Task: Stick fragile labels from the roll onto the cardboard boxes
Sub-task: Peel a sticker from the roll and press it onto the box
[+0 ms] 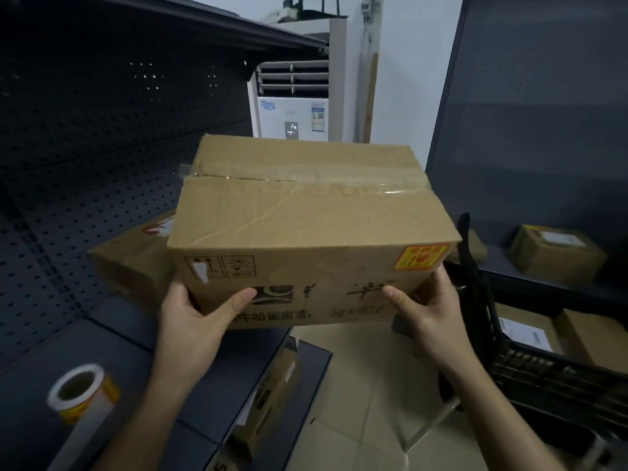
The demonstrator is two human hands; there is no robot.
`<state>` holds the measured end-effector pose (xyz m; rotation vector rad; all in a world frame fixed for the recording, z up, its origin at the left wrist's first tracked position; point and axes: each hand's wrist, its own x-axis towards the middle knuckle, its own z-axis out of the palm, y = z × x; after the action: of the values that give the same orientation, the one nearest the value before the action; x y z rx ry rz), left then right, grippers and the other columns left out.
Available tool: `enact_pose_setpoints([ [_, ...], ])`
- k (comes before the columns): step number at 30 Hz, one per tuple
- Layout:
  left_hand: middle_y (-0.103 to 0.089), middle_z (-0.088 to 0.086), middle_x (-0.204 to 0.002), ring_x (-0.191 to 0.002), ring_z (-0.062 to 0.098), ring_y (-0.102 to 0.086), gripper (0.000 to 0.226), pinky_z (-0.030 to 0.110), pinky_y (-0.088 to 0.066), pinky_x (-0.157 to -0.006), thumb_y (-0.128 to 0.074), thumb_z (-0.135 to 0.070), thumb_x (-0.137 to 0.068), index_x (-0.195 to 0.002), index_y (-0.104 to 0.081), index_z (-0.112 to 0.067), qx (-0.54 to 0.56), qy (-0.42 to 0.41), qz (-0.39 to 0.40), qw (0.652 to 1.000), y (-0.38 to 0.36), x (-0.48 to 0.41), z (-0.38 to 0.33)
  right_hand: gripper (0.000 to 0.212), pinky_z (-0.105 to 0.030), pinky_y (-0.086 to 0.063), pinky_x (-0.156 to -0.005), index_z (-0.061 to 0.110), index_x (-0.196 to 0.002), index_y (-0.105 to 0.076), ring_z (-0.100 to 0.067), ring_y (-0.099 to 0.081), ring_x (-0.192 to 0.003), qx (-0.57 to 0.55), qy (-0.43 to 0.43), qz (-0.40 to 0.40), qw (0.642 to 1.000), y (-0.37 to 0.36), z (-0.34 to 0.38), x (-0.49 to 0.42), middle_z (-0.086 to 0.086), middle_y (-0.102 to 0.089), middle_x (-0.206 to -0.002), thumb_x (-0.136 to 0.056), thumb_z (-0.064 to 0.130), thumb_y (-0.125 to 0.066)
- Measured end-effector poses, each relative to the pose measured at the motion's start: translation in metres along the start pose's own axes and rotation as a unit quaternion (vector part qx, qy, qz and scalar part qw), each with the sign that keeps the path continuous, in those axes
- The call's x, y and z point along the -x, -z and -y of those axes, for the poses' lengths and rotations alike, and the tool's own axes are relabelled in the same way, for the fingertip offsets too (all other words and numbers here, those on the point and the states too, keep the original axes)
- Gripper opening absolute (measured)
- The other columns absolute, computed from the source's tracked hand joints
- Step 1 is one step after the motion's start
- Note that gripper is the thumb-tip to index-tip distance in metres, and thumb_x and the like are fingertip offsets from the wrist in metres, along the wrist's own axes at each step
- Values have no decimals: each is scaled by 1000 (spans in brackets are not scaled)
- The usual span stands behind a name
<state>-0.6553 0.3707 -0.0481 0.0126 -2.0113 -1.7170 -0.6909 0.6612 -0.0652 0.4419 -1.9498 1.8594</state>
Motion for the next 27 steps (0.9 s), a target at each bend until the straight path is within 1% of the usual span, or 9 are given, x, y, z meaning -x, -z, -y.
enact_pose_setpoints([
  [2, -72, -12, -110, -110, 9, -65, 51, 42, -53, -96, -80, -35, -62, -109, -62, -28, -1, 6, -9, 1000, -13, -12, 0, 46, -26, -56, -89, 19, -125, -54, -10, -65, -111, -6, -6, 8, 1000, 5, -10, -19, 9, -69, -117, -82, 15, -69],
  [5, -72, -20, -103, -105, 5, -67, 48, 28, -55, -86, -80, -37, -58, -103, -62, -33, -2, 14, -31, 999, -21, -33, 1, 44, -19, -54, -85, 24, -121, -55, -7, -64, -111, -24, -17, 24, 999, -1, -24, -48, 14, -68, -116, -81, 17, -69],
  [7, -72, -22, -101, -102, 2, -67, 49, 23, -54, -81, -80, -41, -56, -101, -62, -34, -15, 14, -53, 998, -19, -50, 2, 45, -16, -53, -84, 21, -123, -54, -3, -63, -110, -34, -19, 38, 999, -12, -34, -71, 16, -68, -115, -81, 17, -69],
  [9, -71, -21, -100, -101, 1, -67, 50, 26, -54, -84, -79, -45, -54, -99, -61, -34, -27, 10, -78, 997, -14, -67, 4, 47, -15, -52, -84, 18, -124, -54, -2, -63, -110, -43, -13, 57, 997, -27, -44, -96, 18, -68, -114, -81, 14, -69],
  [13, -70, -16, -103, -100, 0, -66, 51, 31, -56, -87, -78, -47, -54, -99, -59, -35, -48, -5, -132, 990, 4, -100, 12, 49, -15, -53, -84, 12, -129, -51, -2, -63, -111, -57, 1, 109, 992, -70, -59, -146, 13, -67, -116, -84, 4, -67],
  [17, -68, -20, -105, -99, -5, -64, 54, 30, -55, -86, -78, -47, -57, -106, -58, -39, -61, -18, -184, 981, 27, -130, 18, 46, -14, -54, -81, 20, -121, -53, 1, -65, -106, -74, 3, 150, 986, -118, -66, -192, 21, -70, -109, -79, 9, -68],
  [21, -68, -22, -109, -101, -5, -64, 62, 27, -55, -84, -79, -45, -62, -119, -58, -32, -78, -24, -227, 970, 46, -151, 24, 44, -10, -52, -78, 21, -121, -51, 7, -64, -102, -86, 14, 195, 977, -161, -73, -229, 30, -69, -104, -86, -2, -65],
  [24, -67, -28, -108, -100, -9, -63, 64, 23, -54, -82, -78, -46, -63, -122, -56, -34, -100, -21, -254, 962, 56, -161, 27, 47, -15, -54, -83, 17, -126, -51, 3, -65, -106, -103, 19, 227, 968, -190, -82, -251, 25, -70, -109, -85, -2, -66],
  [27, -66, -27, -112, -102, -10, -61, 65, 24, -53, -83, -78, -45, -67, -126, -54, -37, -123, -13, -278, 952, 66, -167, 32, 48, -20, -54, -88, 18, -126, -52, -3, -65, -110, -127, 24, 255, 958, -217, -92, -269, 19, -71, -114, -82, 7, -68],
])
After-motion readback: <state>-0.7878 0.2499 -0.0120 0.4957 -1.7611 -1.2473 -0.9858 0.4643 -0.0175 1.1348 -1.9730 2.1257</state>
